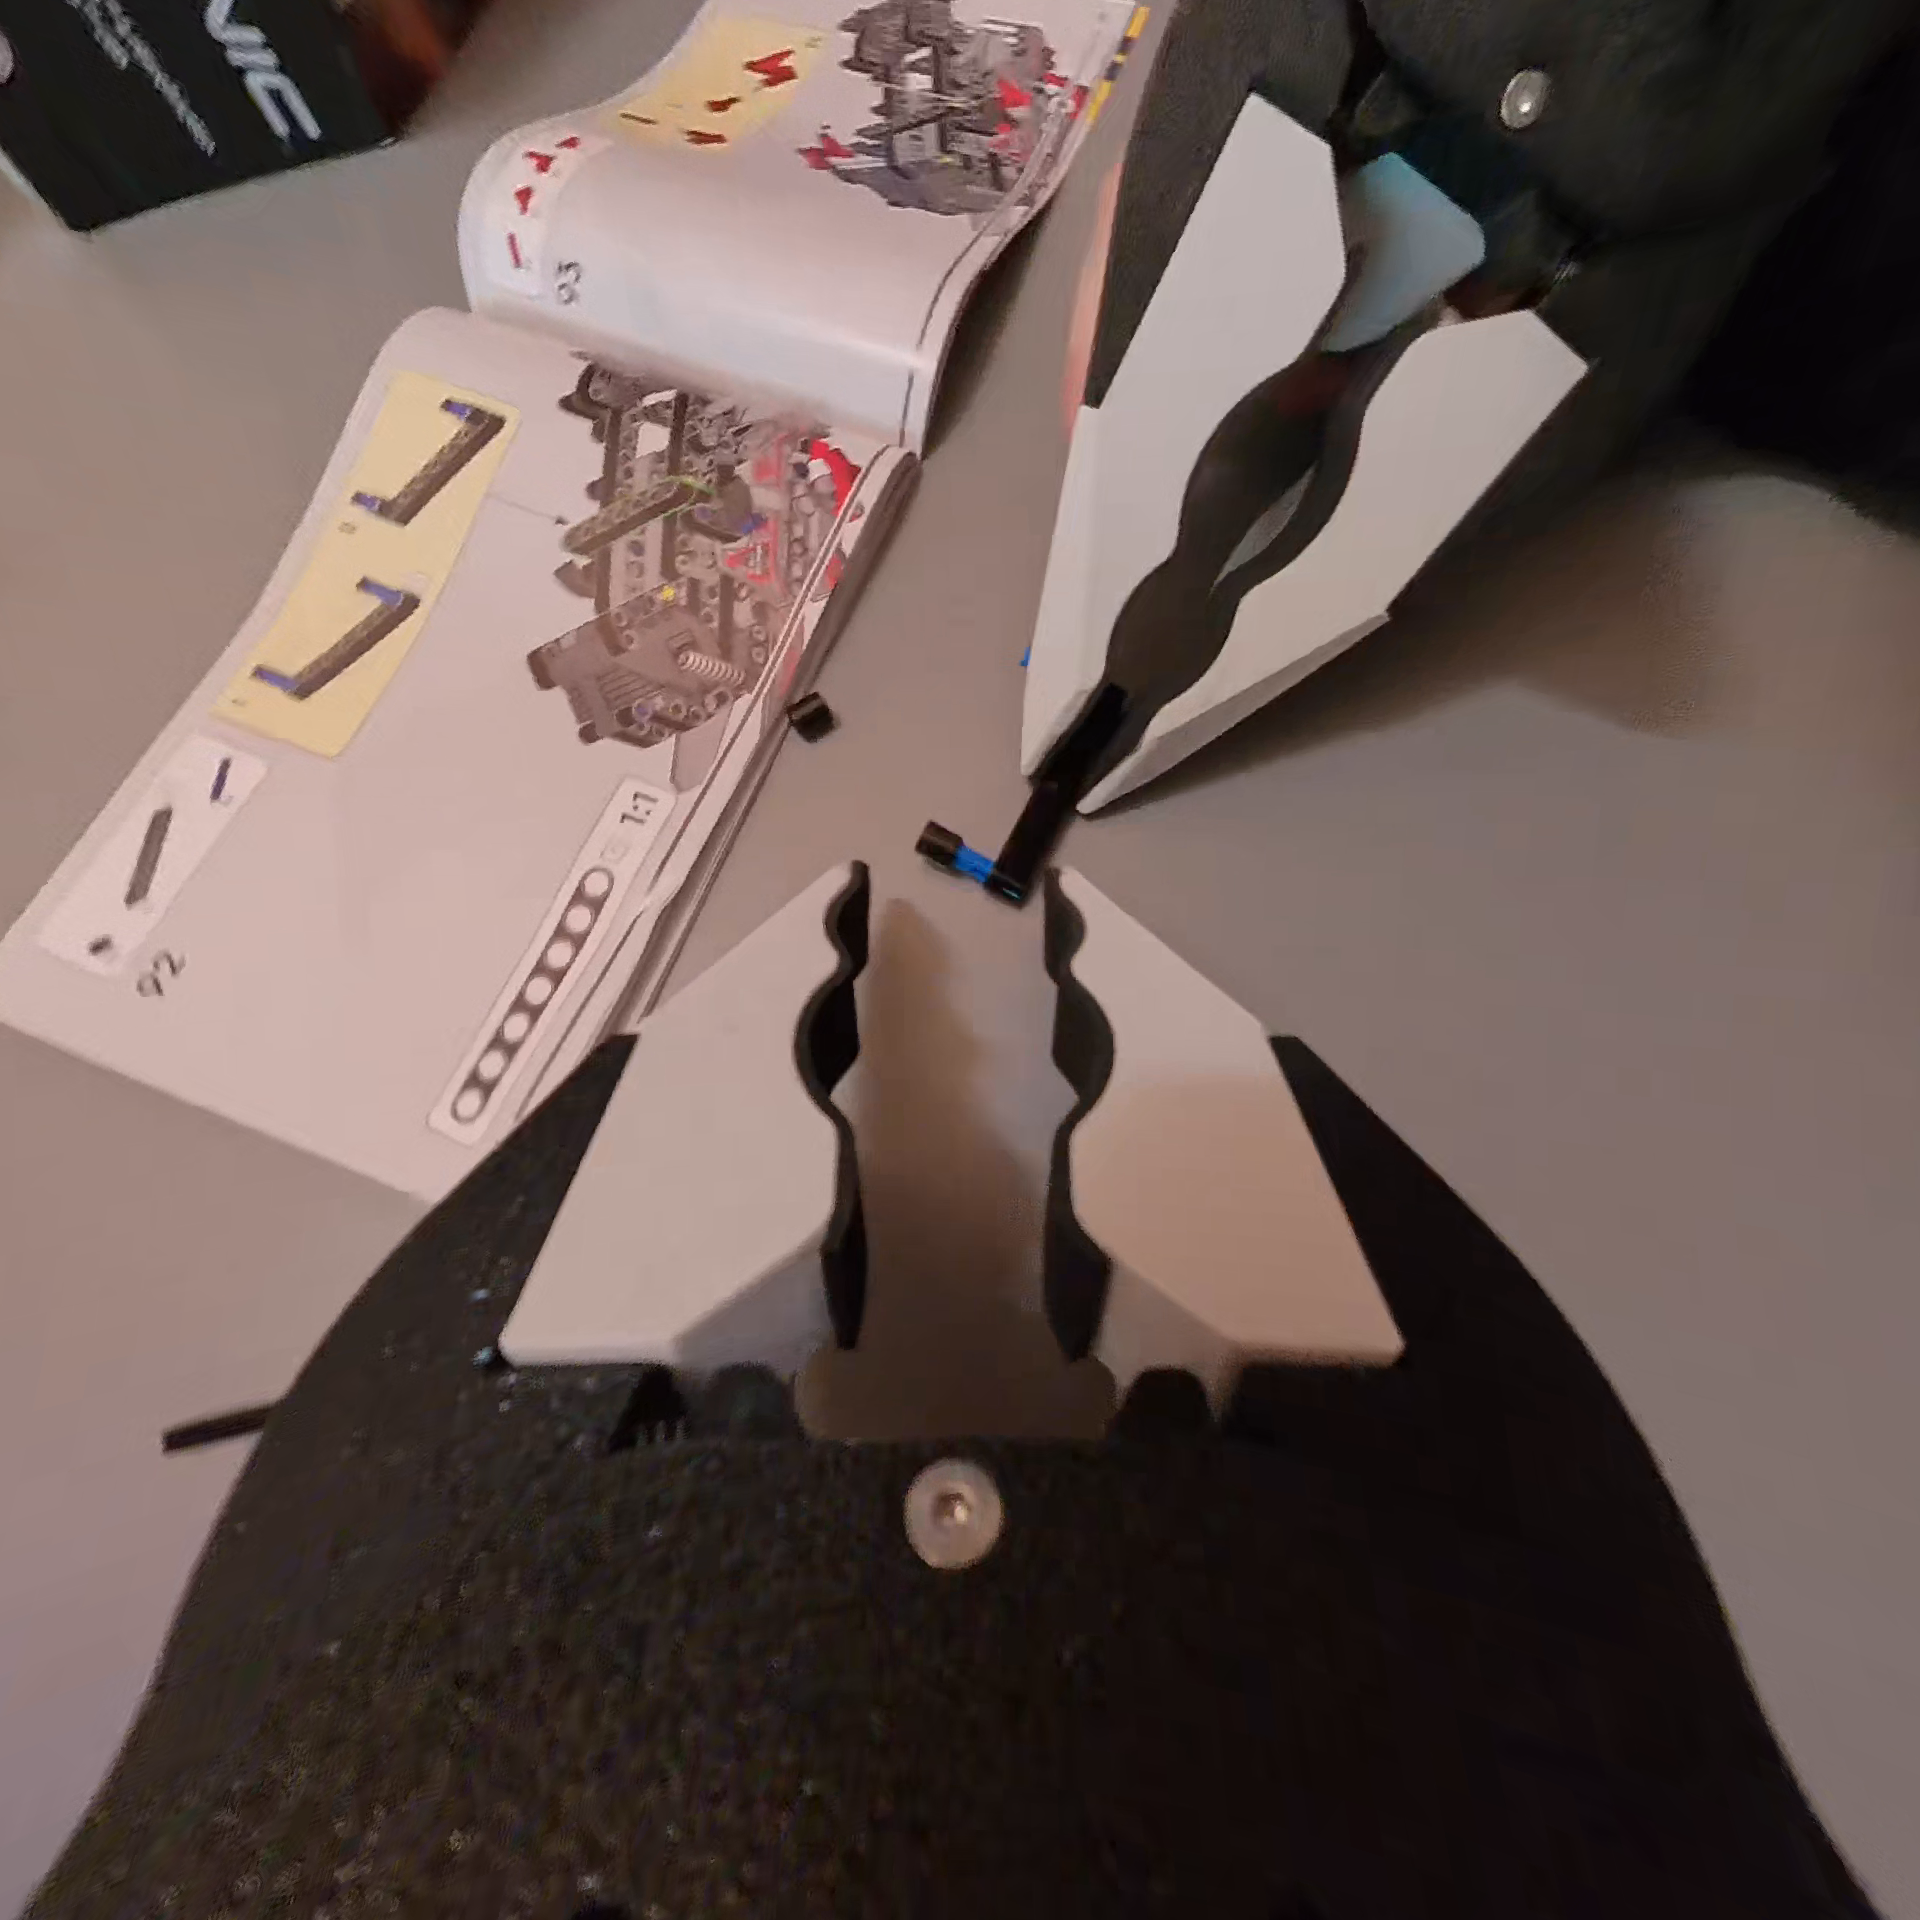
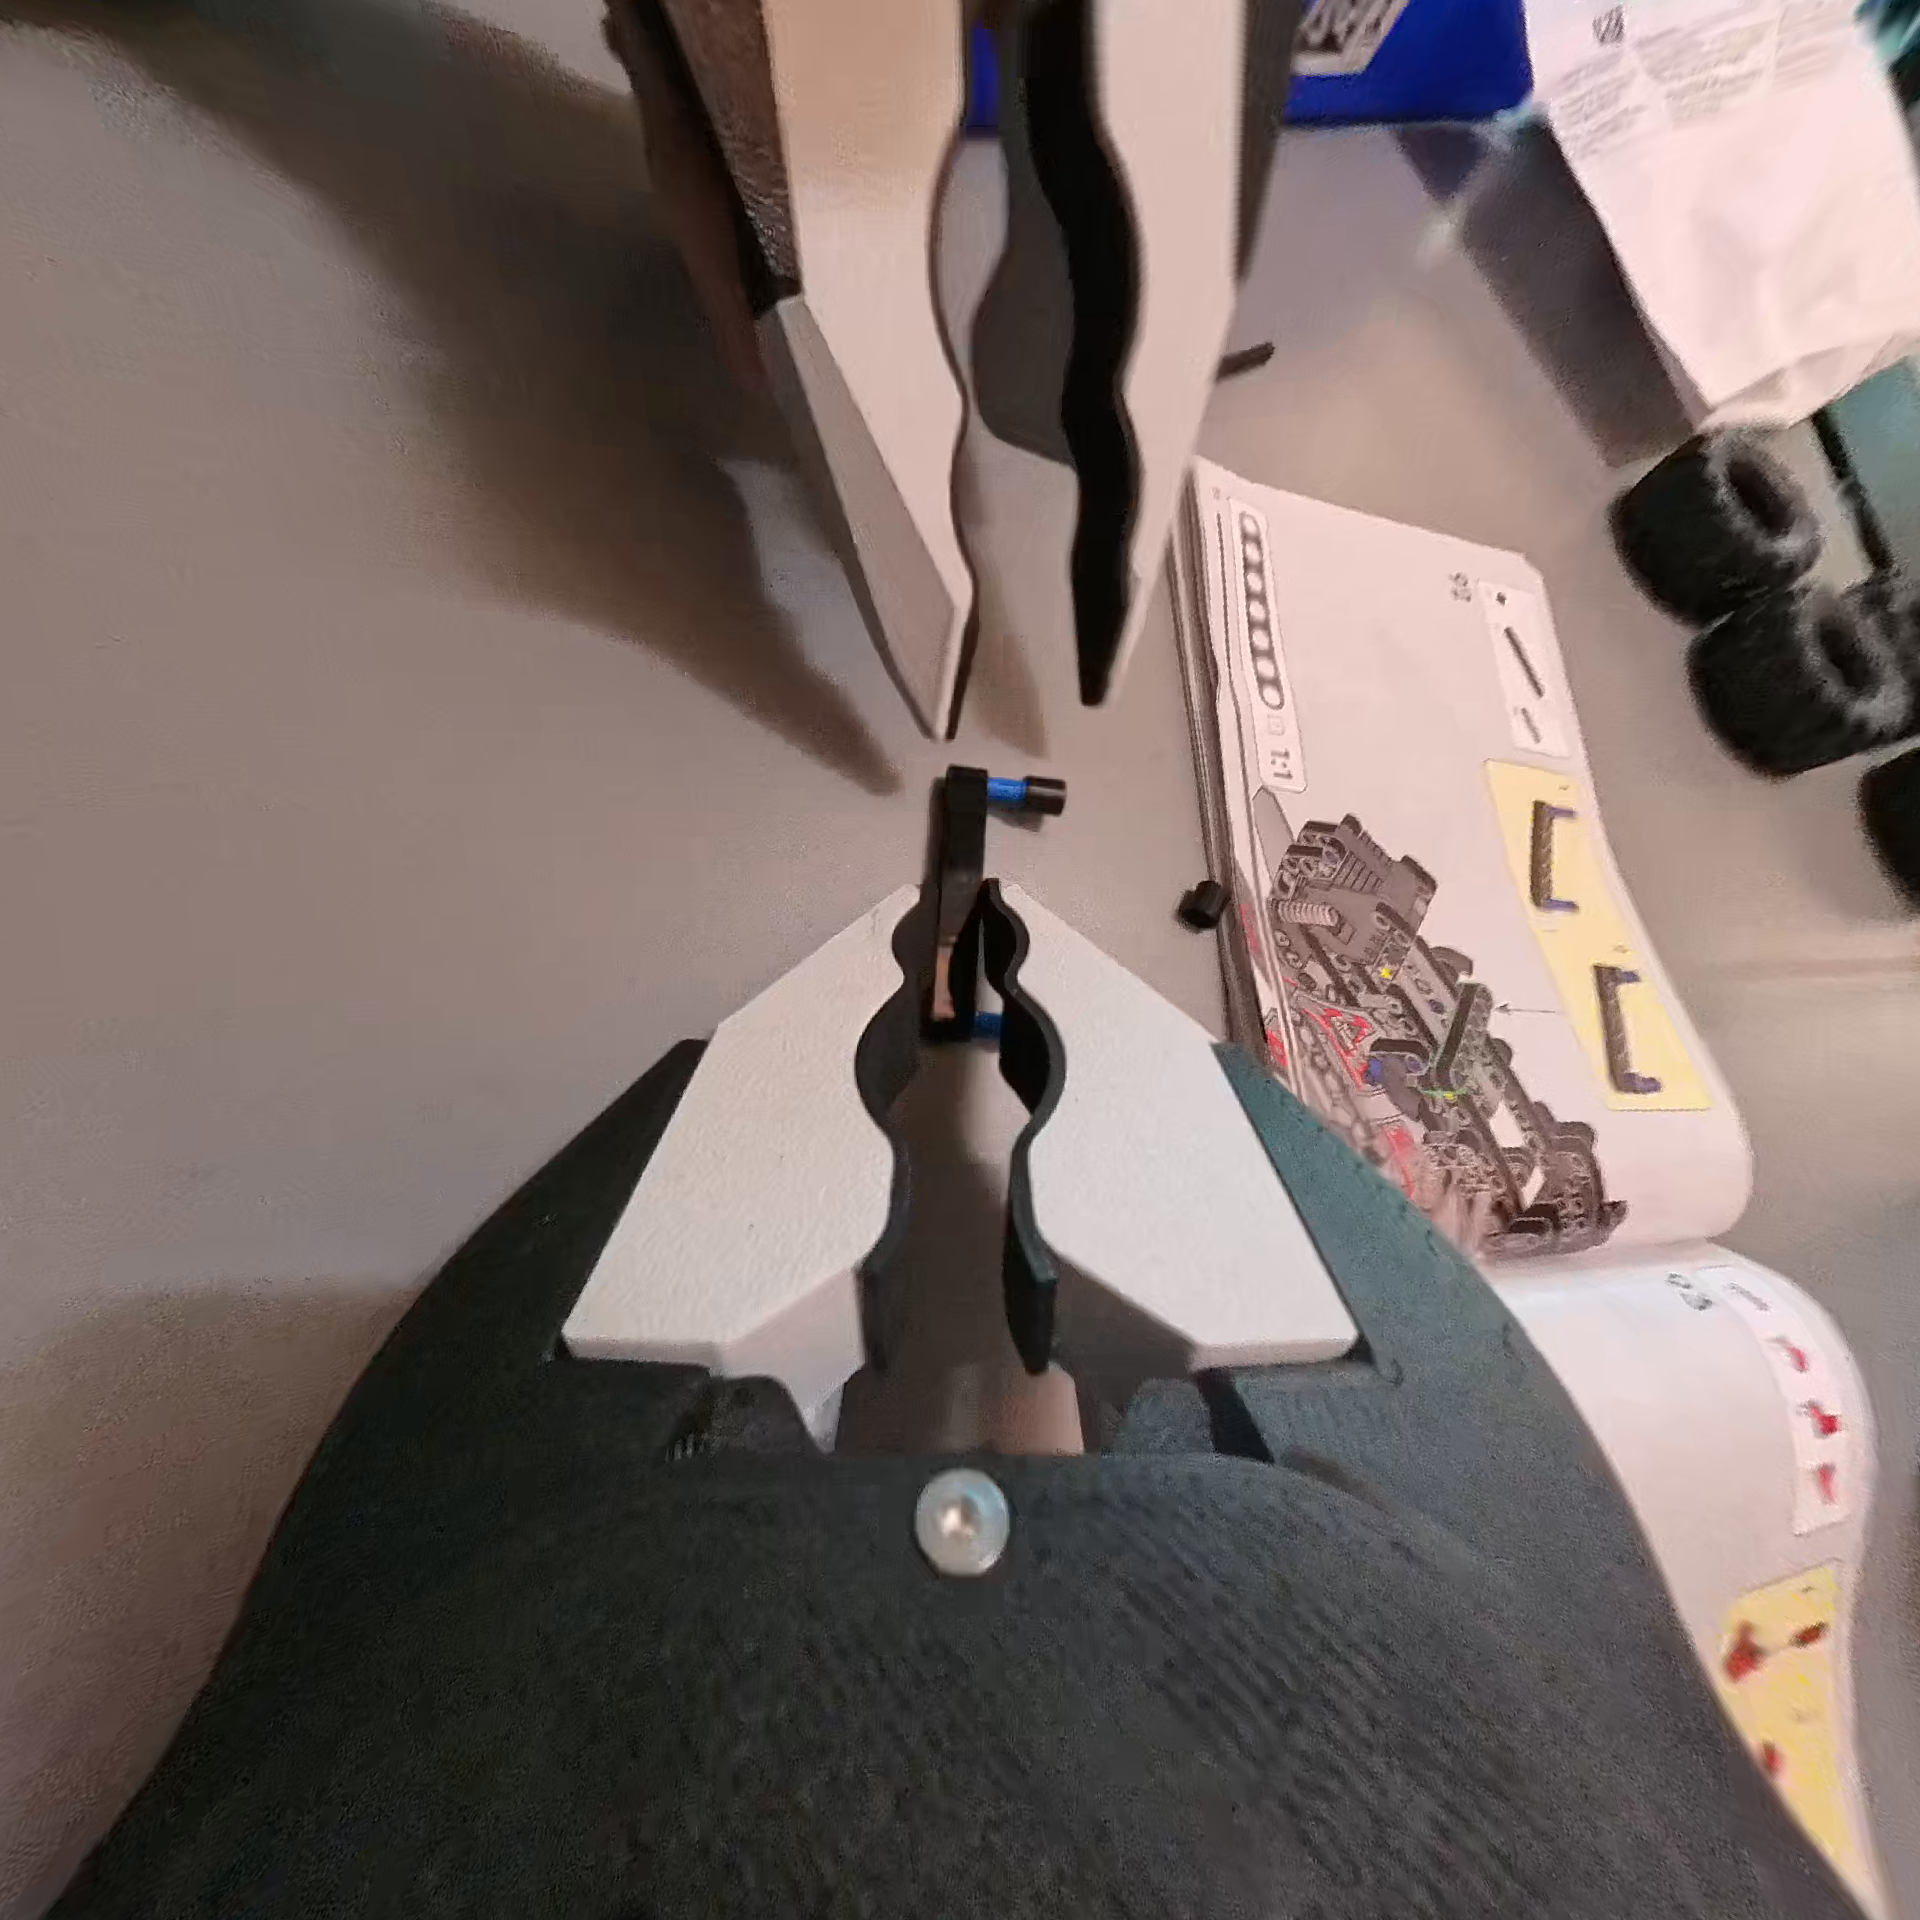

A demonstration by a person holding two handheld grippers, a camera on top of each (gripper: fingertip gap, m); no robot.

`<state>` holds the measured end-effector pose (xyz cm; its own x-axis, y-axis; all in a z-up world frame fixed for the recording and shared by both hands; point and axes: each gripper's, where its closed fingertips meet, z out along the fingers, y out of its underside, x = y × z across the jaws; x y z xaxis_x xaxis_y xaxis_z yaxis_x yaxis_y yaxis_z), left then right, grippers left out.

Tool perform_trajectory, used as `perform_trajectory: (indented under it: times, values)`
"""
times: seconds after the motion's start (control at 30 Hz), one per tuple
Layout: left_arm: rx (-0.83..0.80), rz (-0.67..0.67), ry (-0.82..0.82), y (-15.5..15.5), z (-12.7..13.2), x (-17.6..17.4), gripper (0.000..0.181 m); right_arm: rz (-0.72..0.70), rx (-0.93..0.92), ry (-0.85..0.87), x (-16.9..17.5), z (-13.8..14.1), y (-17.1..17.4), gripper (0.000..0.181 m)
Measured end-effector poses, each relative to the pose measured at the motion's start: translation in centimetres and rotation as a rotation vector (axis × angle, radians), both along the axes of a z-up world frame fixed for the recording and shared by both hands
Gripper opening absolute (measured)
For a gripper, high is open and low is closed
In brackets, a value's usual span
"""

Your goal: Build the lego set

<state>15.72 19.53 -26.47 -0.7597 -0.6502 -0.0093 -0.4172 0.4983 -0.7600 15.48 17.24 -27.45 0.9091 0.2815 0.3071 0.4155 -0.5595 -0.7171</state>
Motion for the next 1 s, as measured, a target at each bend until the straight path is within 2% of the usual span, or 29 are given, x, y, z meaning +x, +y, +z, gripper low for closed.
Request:
perform_trajectory:
  times: [0.07,0.2,0.4,0.53,0.7,0.87,1.0]
  values:
    - [0.065,-0.054,-0.042,-0.1,-0.4,-0.1,0.035,0.014,0.014,-0.098,0.0,0.0,0.0,0.007]
    - [0.142,-0.135,-0.178,-0.6,0.0,-0.2,0.024,0.063,0.056,-0.309,-0.2,0.2,-0.1,0.007]
    - [0.219,-0.174,-0.185,-1.1,-1.0,-1.0,0.023,0.096,0.061,-0.459,-0.5,0.2,-0.7,0.006]
    - [0.093,-0.092,-0.079,-1.2,-0.8,-1.0,0.027,0.103,0.070,-0.505,-0.6,0.2,-0.9,0.007]
    - [-0.048,-0.015,0.034,-1.0,-0.3,-0.1,0.019,0.104,0.076,-0.478,-0.8,0.2,-1.0,0.007]
    - [-0.133,-0.046,0.140,-2.0,-0.3,-0.5,0.012,0.093,0.076,-0.493,-0.8,0.3,-1.2,0.007]
    - [-0.124,-0.060,0.080,-2.2,-0.1,-0.4,0.005,0.090,0.091,-0.472,-1.0,0.3,-1.4,0.007]
